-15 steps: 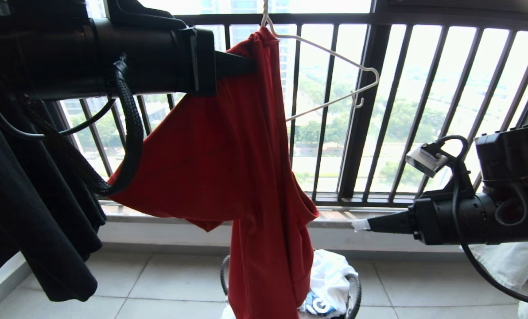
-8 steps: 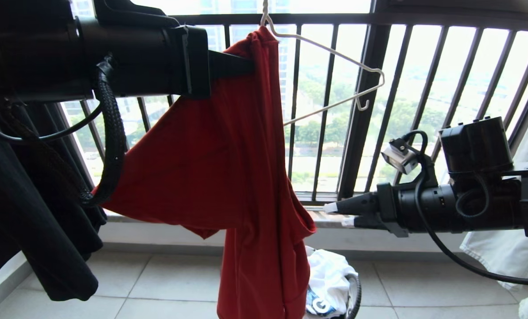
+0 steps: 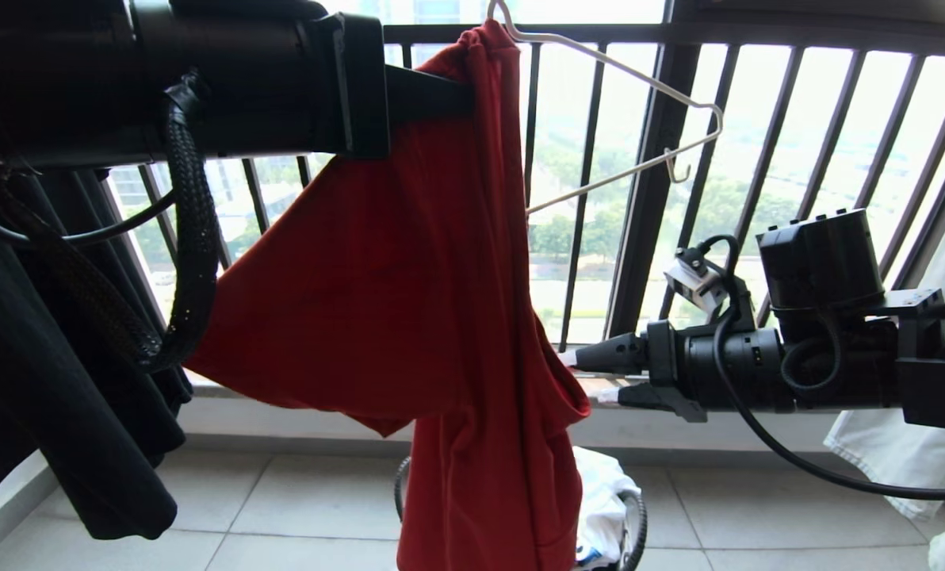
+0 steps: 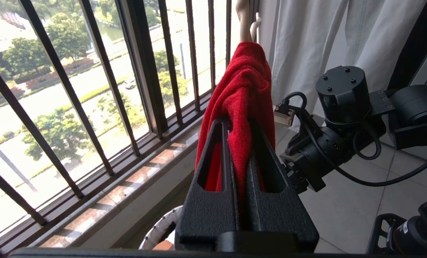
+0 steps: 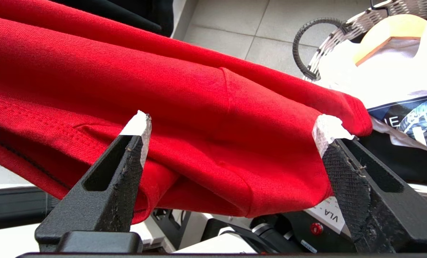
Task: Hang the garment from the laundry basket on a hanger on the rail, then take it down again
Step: Hang the clothes on the clothes rack
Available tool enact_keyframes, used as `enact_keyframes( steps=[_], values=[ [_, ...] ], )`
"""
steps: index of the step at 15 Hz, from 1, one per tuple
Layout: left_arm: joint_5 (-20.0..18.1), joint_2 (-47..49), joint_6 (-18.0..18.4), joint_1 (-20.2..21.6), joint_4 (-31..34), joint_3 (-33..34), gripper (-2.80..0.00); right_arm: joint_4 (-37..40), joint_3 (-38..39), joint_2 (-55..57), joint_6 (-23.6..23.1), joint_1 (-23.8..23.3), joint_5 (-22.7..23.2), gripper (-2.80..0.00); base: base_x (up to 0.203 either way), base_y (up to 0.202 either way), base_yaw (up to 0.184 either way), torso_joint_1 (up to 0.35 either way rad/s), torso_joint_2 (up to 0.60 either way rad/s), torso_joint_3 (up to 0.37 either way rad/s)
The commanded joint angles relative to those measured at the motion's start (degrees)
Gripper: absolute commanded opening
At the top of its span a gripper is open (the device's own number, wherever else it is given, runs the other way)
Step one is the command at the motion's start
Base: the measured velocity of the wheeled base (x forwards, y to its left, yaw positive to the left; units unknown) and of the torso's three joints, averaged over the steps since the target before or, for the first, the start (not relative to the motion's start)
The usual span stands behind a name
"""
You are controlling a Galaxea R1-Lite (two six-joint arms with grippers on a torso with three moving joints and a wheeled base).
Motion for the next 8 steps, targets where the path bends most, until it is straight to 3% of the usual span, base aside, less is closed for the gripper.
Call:
enact_keyframes(
  steps=[1, 8],
  values=[
    [-0.1, 0.3, 0.0, -0.1, 0.0, 0.1, -2.8, -0.1, -0.1, -1.2, 0.3, 0.0, 0.1, 0.0, 0.0, 0.0, 0.0, 0.0, 0.0, 0.0],
    [0.0, 0.1, 0.0, -0.1, 0.2, 0.3, -2.8, -0.2, -0.2, -4.1, 0.3, -0.3, -2.2, 0.0, 0.0, 0.0, 0.0, 0.0, 0.0, 0.0]
  ],
)
